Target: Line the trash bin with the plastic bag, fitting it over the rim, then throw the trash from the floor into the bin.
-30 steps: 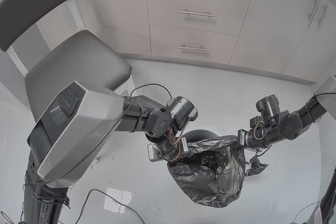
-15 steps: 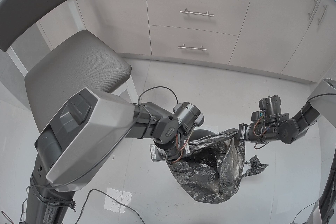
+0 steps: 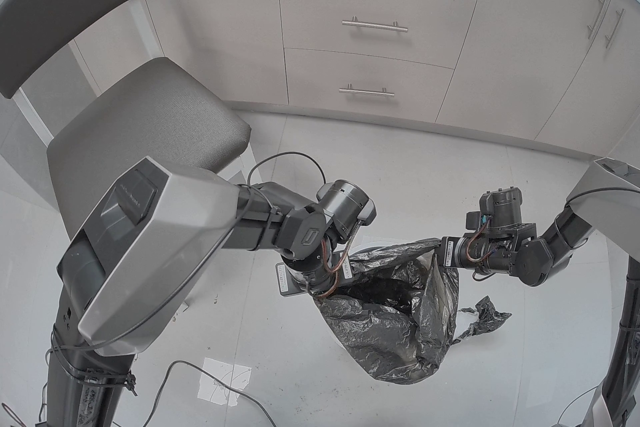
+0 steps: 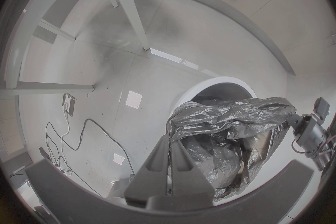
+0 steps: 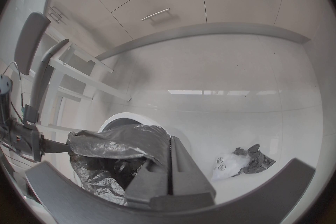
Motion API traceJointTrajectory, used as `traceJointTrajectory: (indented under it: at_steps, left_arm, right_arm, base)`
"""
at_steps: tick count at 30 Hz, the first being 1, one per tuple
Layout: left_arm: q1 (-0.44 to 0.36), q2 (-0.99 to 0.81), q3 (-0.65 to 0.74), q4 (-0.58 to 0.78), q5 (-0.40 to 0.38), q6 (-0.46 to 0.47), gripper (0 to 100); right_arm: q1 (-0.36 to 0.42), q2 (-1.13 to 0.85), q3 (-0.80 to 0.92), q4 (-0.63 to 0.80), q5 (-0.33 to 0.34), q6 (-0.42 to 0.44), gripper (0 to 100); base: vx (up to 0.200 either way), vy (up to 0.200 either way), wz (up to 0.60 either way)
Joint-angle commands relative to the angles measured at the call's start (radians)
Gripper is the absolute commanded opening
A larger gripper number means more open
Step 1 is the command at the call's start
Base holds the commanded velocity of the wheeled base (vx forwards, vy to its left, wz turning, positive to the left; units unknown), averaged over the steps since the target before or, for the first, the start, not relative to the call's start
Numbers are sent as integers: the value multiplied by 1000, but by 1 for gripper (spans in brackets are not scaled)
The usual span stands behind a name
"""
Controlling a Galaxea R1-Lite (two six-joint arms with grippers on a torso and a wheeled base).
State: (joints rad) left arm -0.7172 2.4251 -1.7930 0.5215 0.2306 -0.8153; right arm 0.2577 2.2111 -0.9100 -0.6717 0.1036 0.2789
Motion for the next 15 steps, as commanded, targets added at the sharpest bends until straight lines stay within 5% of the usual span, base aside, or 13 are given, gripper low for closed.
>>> traceJointTrajectory:
  at_steps: [1,15]
  left_arm:
    - [9,-9,0,2,26,1,0]
    - [5,-55,6,15,42,13,0]
  right_arm:
    - [18,52,-3,-68,-58,-10,0]
    - [28,-51,63,-100,-51,-4,0]
  base:
    - [0,0,0]
    - [0,0,0]
